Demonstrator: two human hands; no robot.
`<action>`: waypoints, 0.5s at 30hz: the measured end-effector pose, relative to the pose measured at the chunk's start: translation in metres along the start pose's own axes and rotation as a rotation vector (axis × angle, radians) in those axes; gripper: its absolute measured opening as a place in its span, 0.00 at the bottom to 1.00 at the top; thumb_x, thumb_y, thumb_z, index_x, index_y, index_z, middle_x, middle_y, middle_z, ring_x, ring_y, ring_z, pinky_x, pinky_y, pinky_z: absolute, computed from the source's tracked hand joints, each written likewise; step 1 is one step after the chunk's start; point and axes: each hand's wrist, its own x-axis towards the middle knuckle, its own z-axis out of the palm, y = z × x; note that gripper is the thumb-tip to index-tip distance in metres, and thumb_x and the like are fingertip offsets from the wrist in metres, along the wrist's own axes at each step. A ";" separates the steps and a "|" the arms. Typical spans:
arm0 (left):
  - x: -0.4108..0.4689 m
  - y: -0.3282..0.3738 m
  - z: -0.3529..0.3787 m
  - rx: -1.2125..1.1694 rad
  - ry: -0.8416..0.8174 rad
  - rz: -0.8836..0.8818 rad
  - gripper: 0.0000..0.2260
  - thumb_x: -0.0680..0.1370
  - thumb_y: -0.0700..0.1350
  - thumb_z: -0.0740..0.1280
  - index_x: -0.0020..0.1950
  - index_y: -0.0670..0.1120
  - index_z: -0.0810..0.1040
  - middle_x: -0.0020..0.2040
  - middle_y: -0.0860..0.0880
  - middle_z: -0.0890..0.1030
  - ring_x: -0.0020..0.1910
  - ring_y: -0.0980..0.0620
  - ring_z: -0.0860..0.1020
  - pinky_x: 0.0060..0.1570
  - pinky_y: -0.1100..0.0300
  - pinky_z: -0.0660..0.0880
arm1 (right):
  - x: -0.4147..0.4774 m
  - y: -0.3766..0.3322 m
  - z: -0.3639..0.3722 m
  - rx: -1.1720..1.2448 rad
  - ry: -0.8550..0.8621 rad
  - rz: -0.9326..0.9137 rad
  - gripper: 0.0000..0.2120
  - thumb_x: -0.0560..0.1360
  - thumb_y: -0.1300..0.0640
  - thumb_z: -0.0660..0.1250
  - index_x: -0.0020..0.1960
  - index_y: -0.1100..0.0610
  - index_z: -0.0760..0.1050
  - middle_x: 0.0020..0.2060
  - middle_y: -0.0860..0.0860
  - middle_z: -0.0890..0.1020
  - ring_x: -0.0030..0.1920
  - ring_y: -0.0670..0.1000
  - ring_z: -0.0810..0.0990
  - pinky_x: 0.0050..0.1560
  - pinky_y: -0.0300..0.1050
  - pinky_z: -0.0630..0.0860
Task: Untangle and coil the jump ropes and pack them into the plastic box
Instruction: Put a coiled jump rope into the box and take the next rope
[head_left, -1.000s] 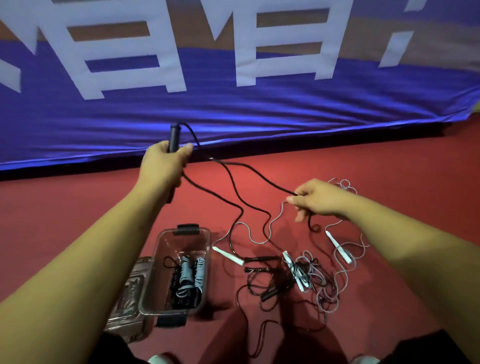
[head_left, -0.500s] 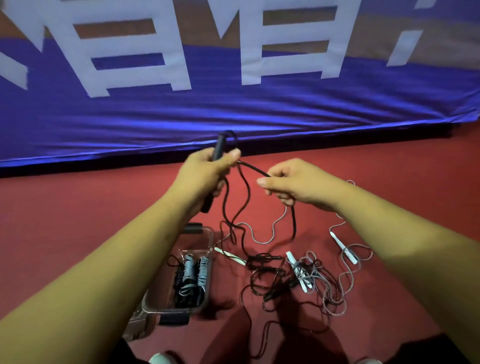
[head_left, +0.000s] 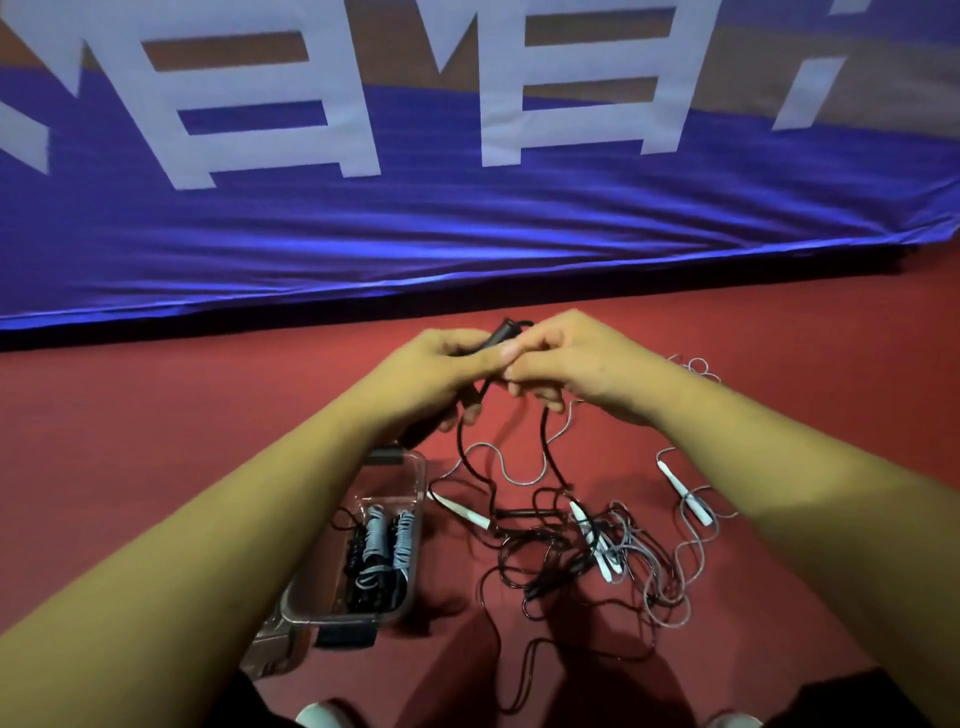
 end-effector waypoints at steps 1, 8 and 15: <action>0.002 0.000 0.004 -0.045 -0.026 -0.005 0.12 0.82 0.51 0.62 0.46 0.43 0.77 0.28 0.52 0.75 0.20 0.55 0.67 0.19 0.67 0.61 | 0.001 -0.001 -0.002 0.040 0.019 -0.010 0.09 0.75 0.63 0.68 0.38 0.67 0.78 0.29 0.70 0.72 0.26 0.52 0.66 0.27 0.40 0.68; 0.014 -0.007 -0.045 -0.616 0.617 -0.036 0.13 0.81 0.51 0.65 0.39 0.49 0.69 0.24 0.54 0.67 0.20 0.57 0.61 0.20 0.67 0.58 | -0.017 0.062 -0.029 -0.155 -0.210 0.398 0.15 0.79 0.55 0.64 0.36 0.61 0.74 0.25 0.56 0.73 0.28 0.55 0.76 0.34 0.44 0.70; -0.009 -0.014 -0.041 0.153 0.347 -0.074 0.12 0.78 0.51 0.70 0.55 0.43 0.81 0.32 0.41 0.77 0.19 0.56 0.69 0.19 0.67 0.61 | -0.012 0.033 -0.016 -0.292 -0.148 0.212 0.17 0.80 0.49 0.62 0.38 0.58 0.78 0.24 0.51 0.67 0.25 0.50 0.64 0.26 0.38 0.63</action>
